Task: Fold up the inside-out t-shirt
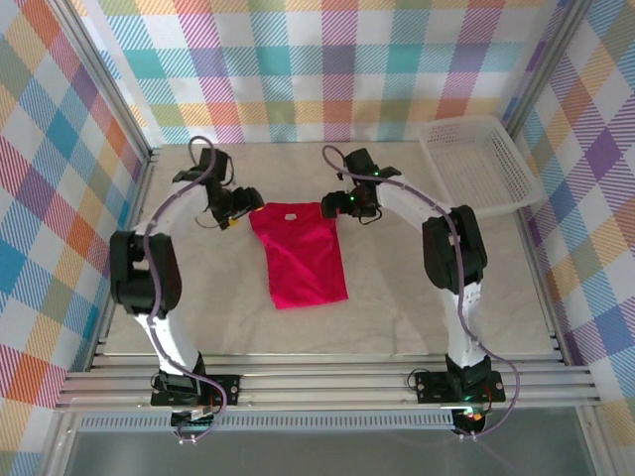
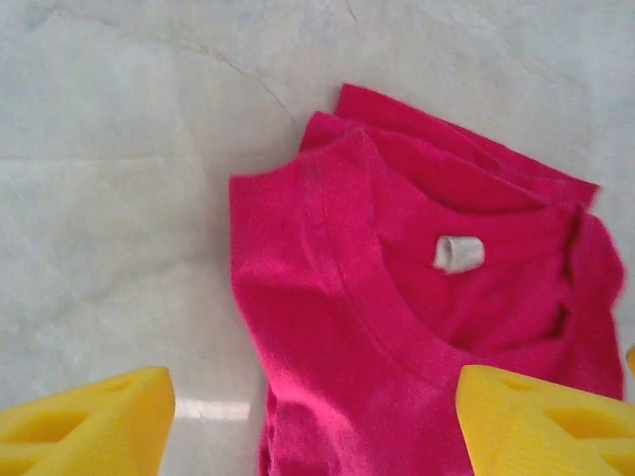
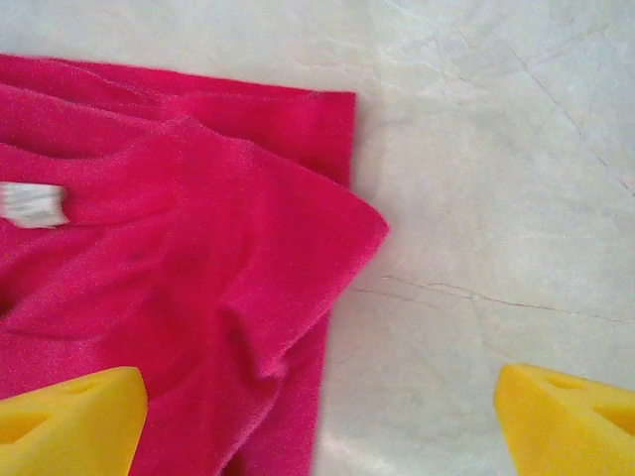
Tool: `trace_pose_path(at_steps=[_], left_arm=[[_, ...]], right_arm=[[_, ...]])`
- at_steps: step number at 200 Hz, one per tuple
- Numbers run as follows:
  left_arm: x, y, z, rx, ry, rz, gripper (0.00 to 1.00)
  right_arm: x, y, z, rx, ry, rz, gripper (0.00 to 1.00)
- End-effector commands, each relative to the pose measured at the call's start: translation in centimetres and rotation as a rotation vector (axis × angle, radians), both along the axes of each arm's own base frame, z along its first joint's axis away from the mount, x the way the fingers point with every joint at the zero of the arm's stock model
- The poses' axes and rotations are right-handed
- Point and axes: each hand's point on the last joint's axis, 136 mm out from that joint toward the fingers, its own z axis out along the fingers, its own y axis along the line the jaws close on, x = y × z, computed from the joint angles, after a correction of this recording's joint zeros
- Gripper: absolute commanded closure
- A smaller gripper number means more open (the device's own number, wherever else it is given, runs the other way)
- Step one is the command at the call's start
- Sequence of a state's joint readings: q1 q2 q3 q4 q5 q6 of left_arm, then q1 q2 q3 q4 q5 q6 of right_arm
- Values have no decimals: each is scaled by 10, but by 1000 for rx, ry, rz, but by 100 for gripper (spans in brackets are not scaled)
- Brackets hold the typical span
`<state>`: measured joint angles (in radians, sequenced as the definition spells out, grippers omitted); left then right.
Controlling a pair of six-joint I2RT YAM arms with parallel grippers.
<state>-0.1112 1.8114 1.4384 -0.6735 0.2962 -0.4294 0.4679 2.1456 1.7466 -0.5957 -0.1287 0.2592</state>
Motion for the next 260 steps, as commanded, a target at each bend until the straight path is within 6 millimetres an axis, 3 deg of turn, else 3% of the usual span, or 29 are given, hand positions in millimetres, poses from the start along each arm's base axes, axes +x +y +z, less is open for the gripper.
trace_pose_path(at_steps=[1, 32, 63, 107, 119, 187, 219, 238, 260], left_arm=[[-9, -30, -12, -179, -1, -71, 25], [-1, -41, -47, -290, 19, -75, 30], [19, -42, -59, -302, -32, -51, 33], [35, -58, -77, -332, -25, -54, 43], [39, -62, -80, -340, -24, -57, 47], [57, -77, -75, -329, -56, -87, 49], [65, -92, -79, -331, -89, -124, 56], [69, -98, -87, -330, -89, -141, 70], [73, -95, -86, -302, -98, -141, 82]], right_arm=[[-5, 19, 10, 171, 72, 22, 10], [2, 27, -12, 236, 147, 4, 10], [7, 32, -31, 252, 175, 5, 13], [16, 48, -40, 327, 210, 4, 30], [18, 50, -41, 323, 208, 7, 33], [27, 46, -49, 267, 173, 28, 37], [28, 54, -61, 301, 199, 39, 53], [29, 56, -63, 313, 205, 40, 73], [31, 55, -58, 303, 184, 45, 84]])
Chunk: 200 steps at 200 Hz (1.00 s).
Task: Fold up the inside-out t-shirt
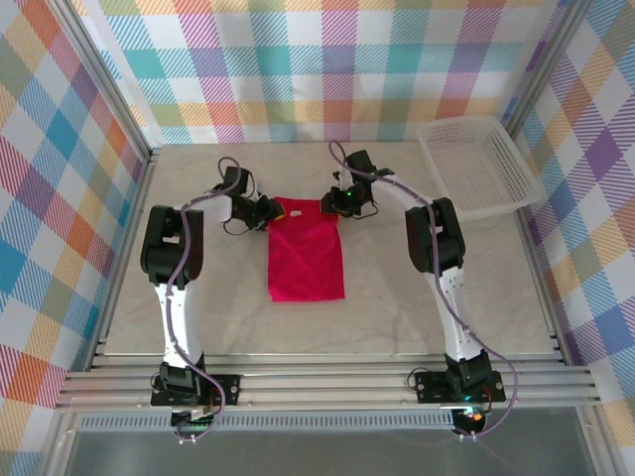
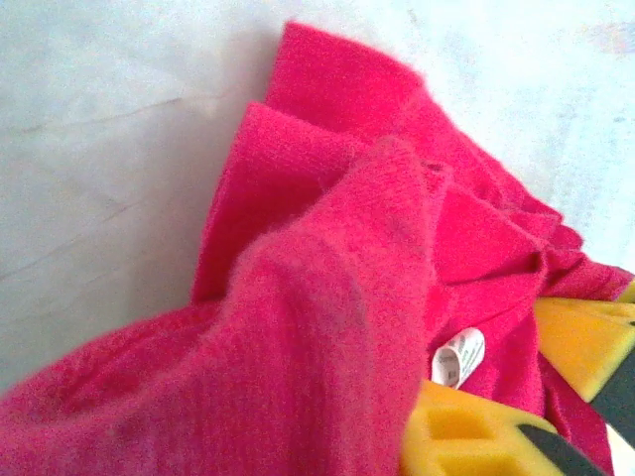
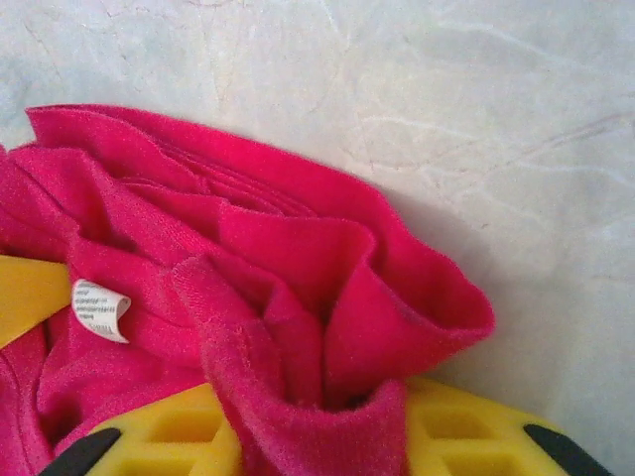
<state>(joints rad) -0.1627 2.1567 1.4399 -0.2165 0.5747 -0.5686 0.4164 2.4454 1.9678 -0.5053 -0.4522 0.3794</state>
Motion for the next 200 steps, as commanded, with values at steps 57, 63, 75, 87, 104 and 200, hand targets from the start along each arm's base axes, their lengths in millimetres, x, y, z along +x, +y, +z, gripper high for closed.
trace_pose_path(at_steps=[57, 63, 75, 87, 104, 200], left_arm=[[53, -22, 84, -12, -263, -68, 100], [59, -23, 103, -18, -298, -68, 100], [68, -25, 142, -27, -377, -67, 100], [75, -25, 184, -31, -465, -62, 100], [75, -23, 242, -36, -590, -56, 100], [-91, -16, 165, 39, -679, -39, 100]], right_arm=[[27, 5, 74, 10, -178, 24, 100], [32, 5, 93, 17, -215, 23, 100], [40, 4, 129, 32, -282, 15, 100], [47, 2, 168, 47, -357, 6, 100], [48, 1, 218, 76, -452, 3, 100], [-109, 11, 170, 189, -429, 115, 100]])
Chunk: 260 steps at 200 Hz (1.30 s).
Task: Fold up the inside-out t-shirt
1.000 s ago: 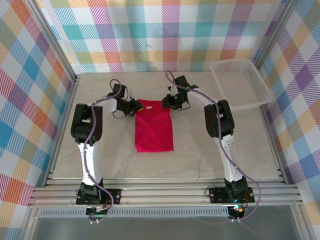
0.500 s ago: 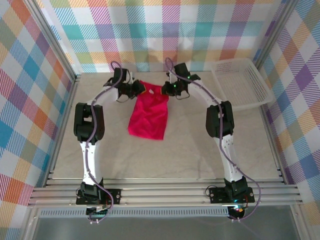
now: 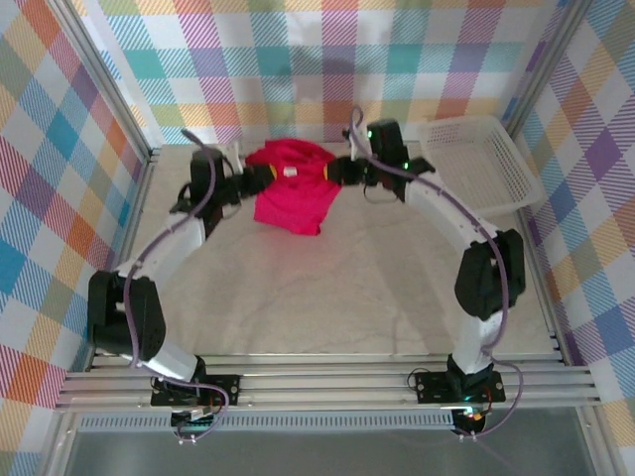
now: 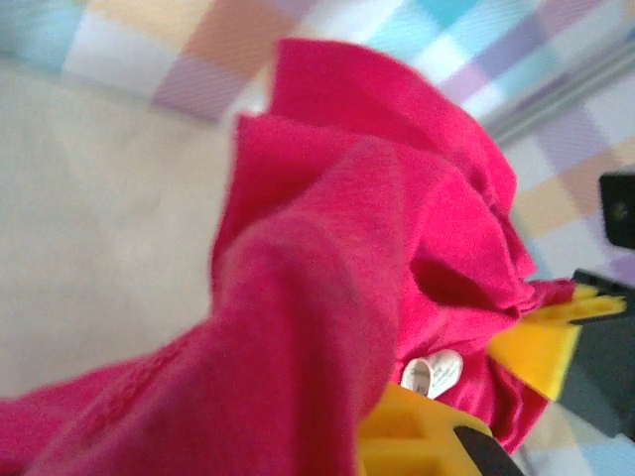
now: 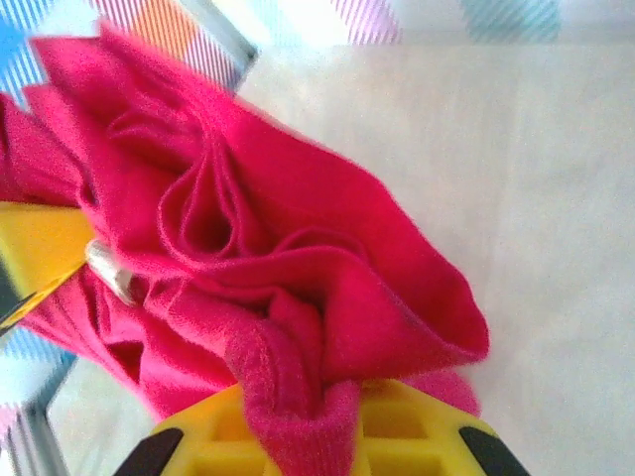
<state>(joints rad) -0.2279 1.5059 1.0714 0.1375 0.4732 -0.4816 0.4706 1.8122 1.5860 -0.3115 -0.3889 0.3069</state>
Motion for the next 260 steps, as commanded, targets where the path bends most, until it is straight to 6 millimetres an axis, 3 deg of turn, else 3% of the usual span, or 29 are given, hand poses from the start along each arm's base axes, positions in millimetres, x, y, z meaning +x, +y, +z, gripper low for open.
trace_pose_path(at_steps=[1, 30, 48, 61, 93, 121, 143, 161, 187, 208, 232, 260], left_arm=[[-43, -9, -50, 50, 17, 11, 100], [-103, 6, -119, 76, 157, 78, 100], [-121, 20, -133, 87, 195, 139, 100], [-127, 30, -134, 121, 199, 170, 100], [-120, 45, -125, 223, 189, 224, 100], [-98, 45, -140, 300, 246, 229, 100], [-77, 50, -162, 365, 339, 239, 100], [-64, 59, -185, 374, 427, 262, 98], [-67, 69, -207, 349, 509, 306, 98], [-76, 77, -214, 350, 519, 348, 100], [-83, 87, -211, 357, 511, 383, 100], [-86, 96, -206, 368, 502, 408, 88]], right_arm=[[-49, 19, -43, 47, 43, 74, 100], [-111, 22, -102, 9, 167, 84, 100], [-124, 12, -124, -2, 220, 46, 100], [-125, 9, -125, -10, 219, 31, 100], [-103, 12, -111, -63, 164, 2, 100], [-69, 20, -116, -143, 146, -29, 100], [-46, 26, -141, -187, 186, -38, 100], [-30, 27, -176, -235, 267, -49, 100], [-18, 26, -218, -292, 384, -62, 100], [-16, 31, -213, -252, 371, -69, 100], [-13, 36, -186, -220, 321, -65, 100], [-9, 49, -148, -179, 243, -38, 96]])
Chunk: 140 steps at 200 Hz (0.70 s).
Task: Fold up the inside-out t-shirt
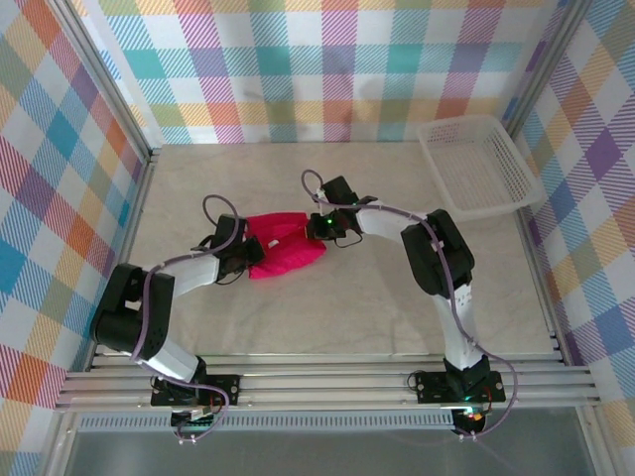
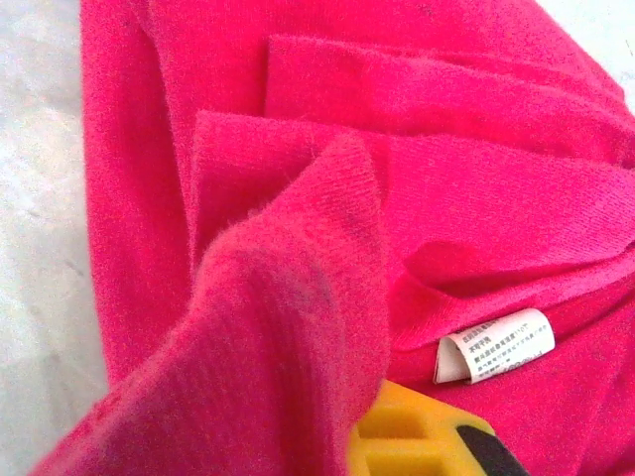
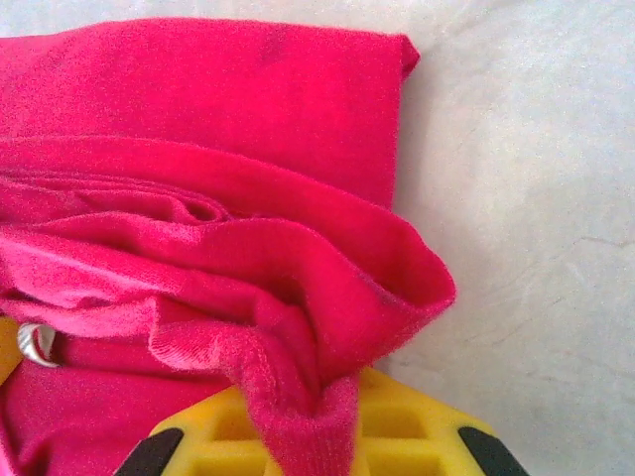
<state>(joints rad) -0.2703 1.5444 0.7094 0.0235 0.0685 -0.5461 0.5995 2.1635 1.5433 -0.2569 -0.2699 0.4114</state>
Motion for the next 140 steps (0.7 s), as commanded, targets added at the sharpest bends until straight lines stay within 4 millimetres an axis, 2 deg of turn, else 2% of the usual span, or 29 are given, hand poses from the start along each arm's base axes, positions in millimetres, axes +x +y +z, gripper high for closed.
trace_pose_path(at_steps=[1, 19, 42, 58, 80, 89, 98, 117, 130, 140], left_arm=[[-14, 27, -7, 63, 40, 75, 88], [-13, 24, -6, 47, 33, 65, 80], [-12, 24, -4, 44, 28, 71, 77], [-14, 30, -1, 60, 29, 93, 72], [-18, 46, 5, 102, 48, 173, 68], [-21, 54, 11, 126, 51, 203, 67], [-24, 60, 19, 149, 49, 228, 66], [-33, 74, 36, 209, 56, 268, 66], [-36, 80, 48, 236, 49, 282, 67], [-38, 83, 57, 249, 46, 289, 68]], right_arm=[[10, 3, 48, 30, -80, -10, 96], [16, 13, 57, 45, -103, 3, 92], [25, 27, 50, 56, -87, 12, 93], [32, 35, 38, 51, -74, 13, 91], [37, 39, 11, 7, 0, 6, 89], [38, 39, 1, -11, 28, 1, 85], [37, 38, -4, -31, 51, -1, 76], [36, 33, 6, -58, 51, -3, 71], [36, 27, 25, -79, 18, -6, 52], [34, 21, 43, -94, -13, -4, 47]])
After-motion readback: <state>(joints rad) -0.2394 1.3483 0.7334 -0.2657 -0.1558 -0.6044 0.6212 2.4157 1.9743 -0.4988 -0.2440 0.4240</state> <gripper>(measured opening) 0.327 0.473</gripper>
